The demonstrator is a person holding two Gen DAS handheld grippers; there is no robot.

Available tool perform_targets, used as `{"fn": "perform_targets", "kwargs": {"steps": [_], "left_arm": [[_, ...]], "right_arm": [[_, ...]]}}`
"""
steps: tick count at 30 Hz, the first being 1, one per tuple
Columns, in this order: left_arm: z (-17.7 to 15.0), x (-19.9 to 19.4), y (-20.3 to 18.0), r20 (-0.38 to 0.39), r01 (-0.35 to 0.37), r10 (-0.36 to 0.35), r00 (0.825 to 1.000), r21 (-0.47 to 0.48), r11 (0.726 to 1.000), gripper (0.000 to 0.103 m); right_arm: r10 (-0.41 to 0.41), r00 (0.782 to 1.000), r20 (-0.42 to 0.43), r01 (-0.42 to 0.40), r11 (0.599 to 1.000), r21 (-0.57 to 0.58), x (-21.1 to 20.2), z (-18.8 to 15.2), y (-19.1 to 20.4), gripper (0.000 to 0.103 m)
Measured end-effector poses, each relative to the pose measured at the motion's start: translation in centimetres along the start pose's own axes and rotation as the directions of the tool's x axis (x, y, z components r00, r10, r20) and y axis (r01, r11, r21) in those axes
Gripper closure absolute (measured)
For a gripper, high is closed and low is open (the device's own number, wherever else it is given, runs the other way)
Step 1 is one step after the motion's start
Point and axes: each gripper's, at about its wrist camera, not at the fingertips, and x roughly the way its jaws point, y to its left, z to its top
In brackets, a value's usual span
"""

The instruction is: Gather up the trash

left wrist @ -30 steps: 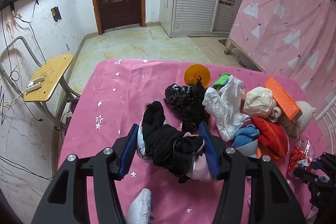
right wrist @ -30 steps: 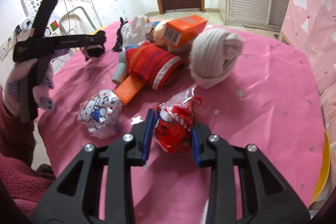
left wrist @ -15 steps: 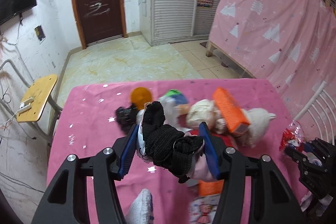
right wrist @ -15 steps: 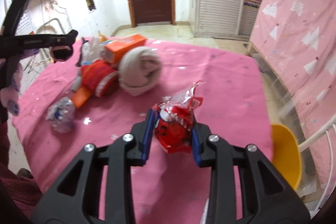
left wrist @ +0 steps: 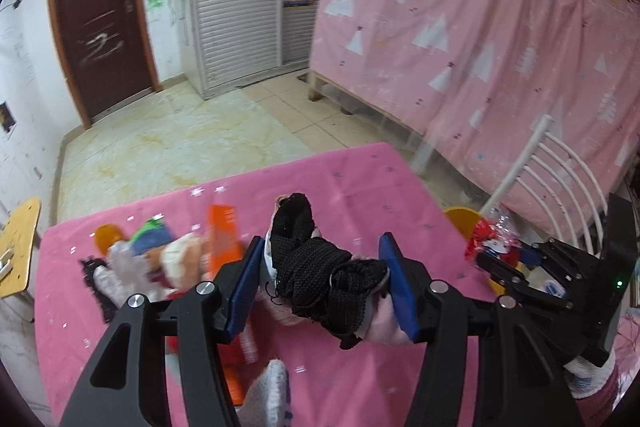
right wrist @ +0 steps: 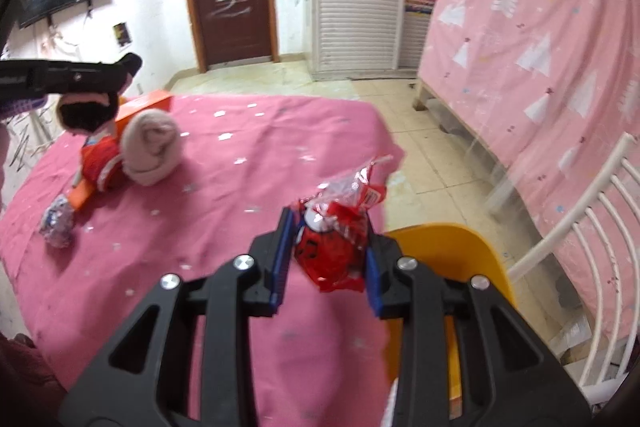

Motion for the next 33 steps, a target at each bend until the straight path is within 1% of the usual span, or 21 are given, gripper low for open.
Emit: {"fn": "perform_targets", "kwargs": {"steps": [3, 7, 12, 14, 18, 20, 22, 24, 25, 27, 30, 33], "left_arm": [[0.8, 0.4, -3.4, -0.003, 0.052, -0.052, 0.999, 0.025, 0.998, 0.053], [1.6, 1.7, -7.2, -0.024, 0.132, -0.131, 0.991, 0.048, 0.99, 0.053], [2.5, 3.3, -11.2, -0.038, 0.192, -0.19, 0.981, 0.065, 0.979, 0.053], [2.8, 4.4, -12.9, -0.052, 0.219, -0.215, 0.975, 0.071, 0.973, 0.053], [3.1, 5.8, -15.1, -0.072, 0.262, -0.258, 0.964, 0.063, 0.963, 0.052], [3.2, 6.9, -16.3, -0.081, 0.265, -0.259, 0.962, 0.063, 0.962, 0.051], [3.5, 7.6, -17.2, -0.093, 0.269, -0.263, 0.96, 0.06, 0.961, 0.047], [3.8, 8.2, -18.1, -0.11, 0.274, -0.267, 0.958, 0.061, 0.96, 0.041], [3.9, 8.5, -18.6, -0.117, 0.275, -0.266, 0.957, 0.064, 0.959, 0.04], [4.0, 9.1, -19.6, -0.121, 0.275, -0.265, 0.957, 0.068, 0.959, 0.035], [4.4, 8.7, -20.5, -0.115, 0.272, -0.263, 0.958, 0.073, 0.96, 0.034], [4.2, 8.1, -20.8, -0.104, 0.274, -0.266, 0.958, 0.072, 0.959, 0.033]], "right_arm": [[-0.043, 0.999, 0.007, 0.043, 0.998, 0.039, -0.2, -0.3, -2.4, 0.073], [-0.082, 0.997, -0.008, 0.082, 0.99, 0.115, 0.3, -1.1, -6.4, 0.073], [-0.085, 0.996, -0.037, 0.09, 0.977, 0.192, 1.4, -2.2, -9.6, 0.073], [-0.087, 0.995, -0.048, 0.095, 0.975, 0.202, 1.7, -2.6, -10.2, 0.073], [-0.077, 0.994, -0.072, 0.091, 0.97, 0.225, 2.9, -3.5, -11.1, 0.072], [-0.077, 0.994, -0.083, 0.095, 0.968, 0.231, 3.2, -3.8, -11.1, 0.07], [-0.076, 0.993, -0.095, 0.097, 0.966, 0.24, 3.8, -4.1, -11.7, 0.068], [-0.077, 0.991, -0.106, 0.101, 0.963, 0.251, 4.0, -4.6, -12.2, 0.065], [-0.076, 0.991, -0.108, 0.101, 0.962, 0.254, 4.0, -4.8, -12.3, 0.064], [-0.074, 0.991, -0.109, 0.101, 0.961, 0.258, 4.1, -5.0, -12.5, 0.059], [-0.069, 0.992, -0.105, 0.095, 0.959, 0.266, 3.8, -5.1, -12.8, 0.053], [-0.068, 0.992, -0.102, 0.092, 0.96, 0.264, 3.5, -5.2, -12.8, 0.051]]}}
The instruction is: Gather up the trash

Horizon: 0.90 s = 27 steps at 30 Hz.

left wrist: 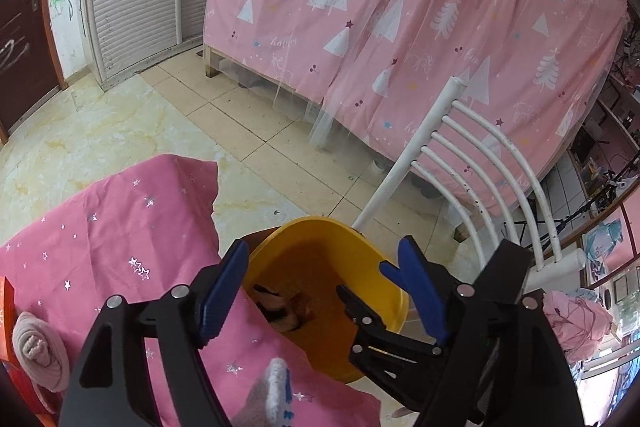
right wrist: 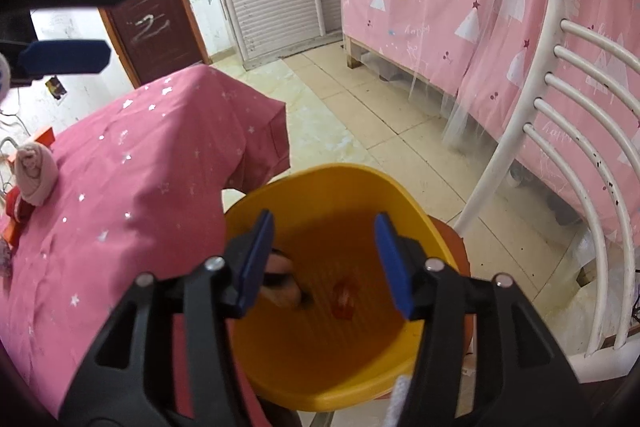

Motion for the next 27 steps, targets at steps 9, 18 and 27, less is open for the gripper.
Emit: {"fn": "perform_targets", "kwargs": {"steps": [9, 18, 27], "left_arm": [[-0.6, -4.4, 2.0, 0.065, -0.001, 0.005, 0.998, -0.051, 0.999, 0.033], [-2.1, -9.8, 5.8, 0.149, -0.018, 0.035, 0.988, -0.11, 0.994, 0.028], [-4.5, -14.3, 10.3, 0.215, -0.054, 0.089, 0.972, -0.165, 0.985, 0.027]], "right_arm": [[0.009, 1.0, 0.012, -0.009, 1.0, -0.019, -0.6, 0.1, 1.1, 0.05], [0.012, 0.999, 0.032, -0.01, 0.997, -0.079, -2.0, 0.9, 4.3, 0.04], [-0.008, 0.998, 0.062, 0.018, 0.986, -0.165, -3.6, 2.3, 8.7, 0.04]]}}
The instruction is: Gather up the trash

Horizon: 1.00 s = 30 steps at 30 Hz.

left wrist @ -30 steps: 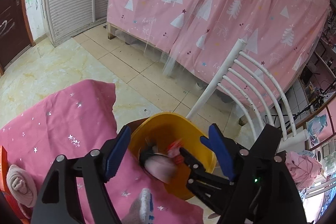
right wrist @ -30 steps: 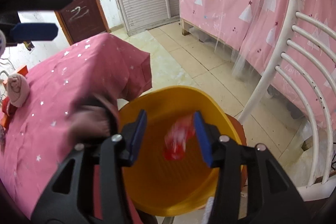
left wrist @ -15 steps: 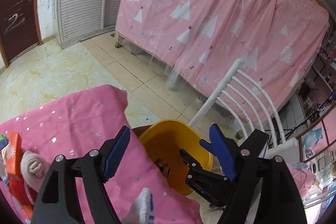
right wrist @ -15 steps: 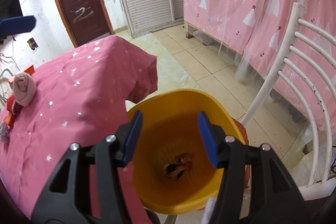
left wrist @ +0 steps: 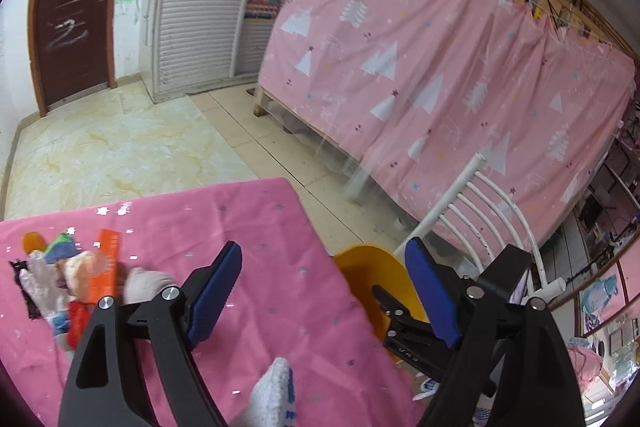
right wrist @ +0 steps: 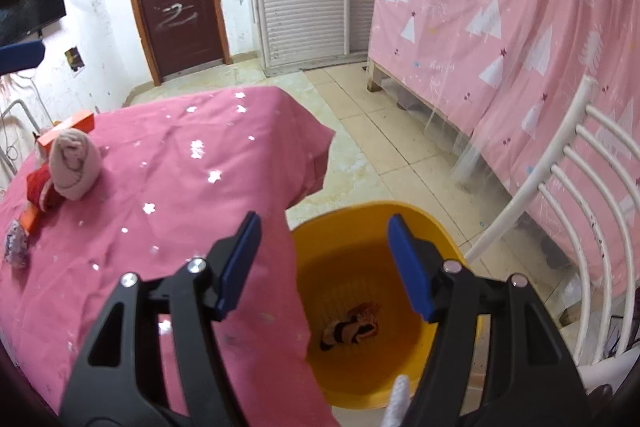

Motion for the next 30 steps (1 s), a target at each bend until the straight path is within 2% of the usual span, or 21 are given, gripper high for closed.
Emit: {"fn": "perform_targets", "kwargs": {"steps": [6, 11, 17, 23, 30], "left_arm": [[-0.4, -3.3, 4.4, 0.054, -0.059, 0.061, 0.997, -0.036, 0.998, 0.026], [-0.6, -6.2, 8.9, 0.085, -0.142, 0.15, 0.985, -0.084, 0.986, 0.025], [-1.1, -9.3, 14.0, 0.098, -0.228, 0.242, 0.965, -0.132, 0.965, 0.023], [-3.7, -10.7, 17.8, 0.059, -0.293, 0.303, 0.951, -0.132, 0.947, 0.022], [-7.1, -10.3, 19.4, 0.013, -0.312, 0.315, 0.949, -0.091, 0.946, 0.021]], "right_arm": [[0.005, 1.0, 0.021, -0.004, 0.999, -0.049, -1.1, 1.3, 2.9, 0.04], [0.029, 0.999, 0.027, -0.026, 0.995, -0.096, -1.5, 2.1, 5.5, 0.04], [0.101, 0.995, 0.021, -0.097, 0.985, -0.14, -1.2, 2.9, 9.5, 0.04], [0.163, 0.987, 0.004, -0.159, 0.969, -0.19, -0.7, 3.7, 13.5, 0.04], [0.188, 0.982, -0.009, -0.185, 0.953, -0.241, -0.4, 4.1, 17.2, 0.04]]}}
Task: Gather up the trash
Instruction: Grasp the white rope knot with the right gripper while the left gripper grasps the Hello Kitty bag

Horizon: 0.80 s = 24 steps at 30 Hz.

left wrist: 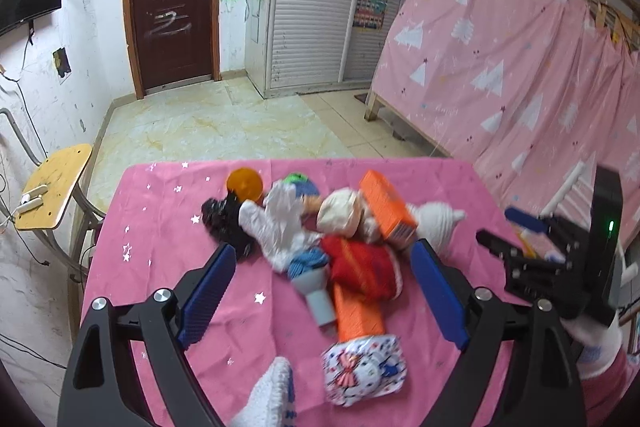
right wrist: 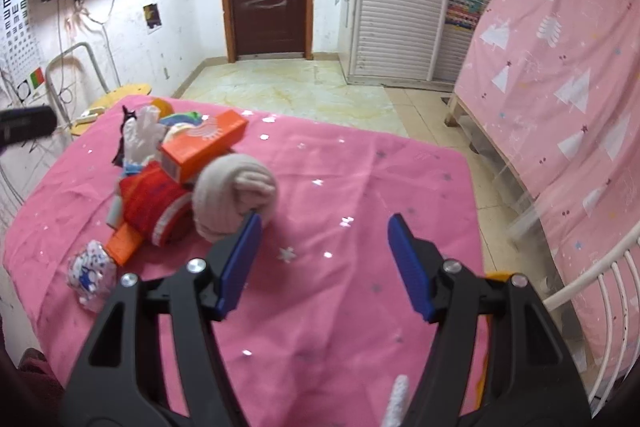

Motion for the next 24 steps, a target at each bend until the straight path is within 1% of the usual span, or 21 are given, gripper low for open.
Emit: {"fn": "perform_targets", "kwargs": {"steps": [6, 9, 11, 16, 18, 22, 23, 24], "left_arm": [[-2.6, 1.2, -1.2, -0.041, 0.01, -0.008, 0.999, 0.047, 0.999, 0.021], [-4.3, 2.3, -2.0, -0.074, 0.016, -0.009, 0.997, 0.095, 0.995, 0.021], [-5.5, 3.0, -2.7, -0.101, 0.029, -0.016, 0.995, 0.126, 0.992, 0.021], [-7.8, 4.5, -3.8, -0.159, 0.06, -0.033, 0.987, 0.167, 0.984, 0.021], [-8.3, 4.8, -4.0, -0.166, 0.06, -0.031, 0.986, 0.174, 0.983, 0.021], [-8.7, 4.9, -3.9, -0.158, 0.072, -0.044, 0.987, 0.177, 0.982, 0.021], [-8.8, 4.9, -3.8, -0.157, 0.078, -0.05, 0.986, 0.178, 0.981, 0.023], [-8.9, 4.9, -3.9, -0.156, 0.083, -0.055, 0.986, 0.179, 0.98, 0.027]], "right_arm": [[0.022, 1.0, 0.0, -0.022, 0.999, -0.026, 0.4, 0.6, 1.8, 0.039], [0.036, 0.999, 0.0, -0.036, 0.999, -0.036, 0.7, 0.9, 2.7, 0.035], [0.045, 0.999, -0.003, -0.045, 0.998, -0.038, 1.0, 1.1, 3.2, 0.035], [0.075, 0.997, -0.022, -0.075, 0.997, -0.027, 2.2, 1.6, 3.7, 0.034], [0.089, 0.996, -0.031, -0.09, 0.996, -0.014, 2.8, 1.8, 3.7, 0.034], [0.116, 0.992, -0.048, -0.116, 0.993, 0.009, 3.8, 2.0, 3.7, 0.034], [0.125, 0.991, -0.054, -0.125, 0.992, 0.014, 4.1, 2.0, 3.8, 0.034], [0.127, 0.99, -0.058, -0.127, 0.992, 0.015, 4.2, 2.0, 3.8, 0.034]]}}
